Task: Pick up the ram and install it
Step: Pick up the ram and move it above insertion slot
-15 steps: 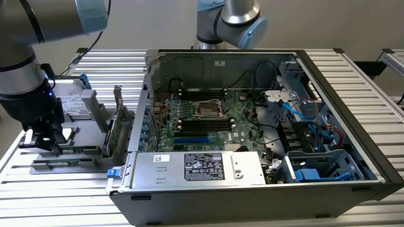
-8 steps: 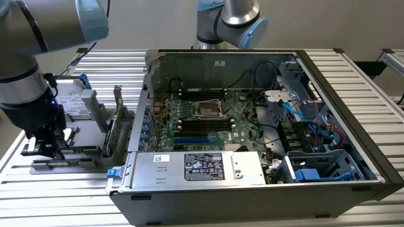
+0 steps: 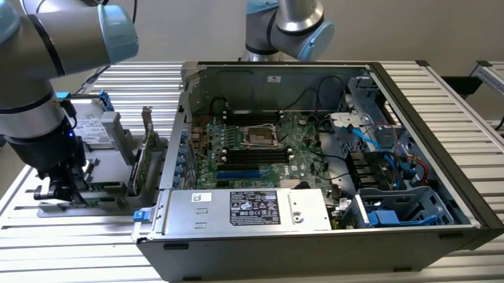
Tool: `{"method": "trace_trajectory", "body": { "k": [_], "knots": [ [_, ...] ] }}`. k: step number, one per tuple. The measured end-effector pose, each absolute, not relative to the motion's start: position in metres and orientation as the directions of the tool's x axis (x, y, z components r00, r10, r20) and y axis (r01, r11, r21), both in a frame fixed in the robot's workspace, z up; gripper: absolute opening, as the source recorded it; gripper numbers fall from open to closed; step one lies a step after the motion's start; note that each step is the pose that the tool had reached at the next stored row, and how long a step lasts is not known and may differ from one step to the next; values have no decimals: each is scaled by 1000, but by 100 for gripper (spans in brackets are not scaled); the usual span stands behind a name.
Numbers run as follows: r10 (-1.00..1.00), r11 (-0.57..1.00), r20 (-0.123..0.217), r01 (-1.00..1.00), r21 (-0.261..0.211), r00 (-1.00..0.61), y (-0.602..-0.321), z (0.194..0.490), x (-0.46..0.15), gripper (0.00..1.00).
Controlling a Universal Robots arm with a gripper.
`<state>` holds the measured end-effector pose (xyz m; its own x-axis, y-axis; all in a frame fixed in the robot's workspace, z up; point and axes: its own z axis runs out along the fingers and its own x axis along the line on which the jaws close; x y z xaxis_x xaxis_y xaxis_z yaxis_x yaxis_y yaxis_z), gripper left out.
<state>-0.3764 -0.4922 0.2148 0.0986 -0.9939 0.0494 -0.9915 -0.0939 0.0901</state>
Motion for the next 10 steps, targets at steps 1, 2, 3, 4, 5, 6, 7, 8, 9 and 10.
{"method": "trace_trajectory", "body": {
  "k": [1,2,3,4,5,6,7,8,9,10],
  "knots": [
    [-994,-95,49,-991,90,100,-492,213,-376,36],
    [-994,-96,49,-991,90,100,-492,211,-376,36],
    [-994,-97,49,-991,90,101,-492,209,-376,36],
    [-994,-97,49,-991,90,102,-492,208,-376,36],
    [-993,-98,49,-991,90,103,-492,206,-376,36],
    [-993,-99,49,-991,90,103,-492,204,-376,36],
    [-993,-99,49,-991,90,104,-492,202,-376,36],
    [-993,-100,49,-991,90,105,-492,200,-376,36],
    [-993,-101,49,-991,90,105,-492,198,-376,36],
    [-993,-101,49,-991,90,106,-492,197,-376,36]
  ]
}}
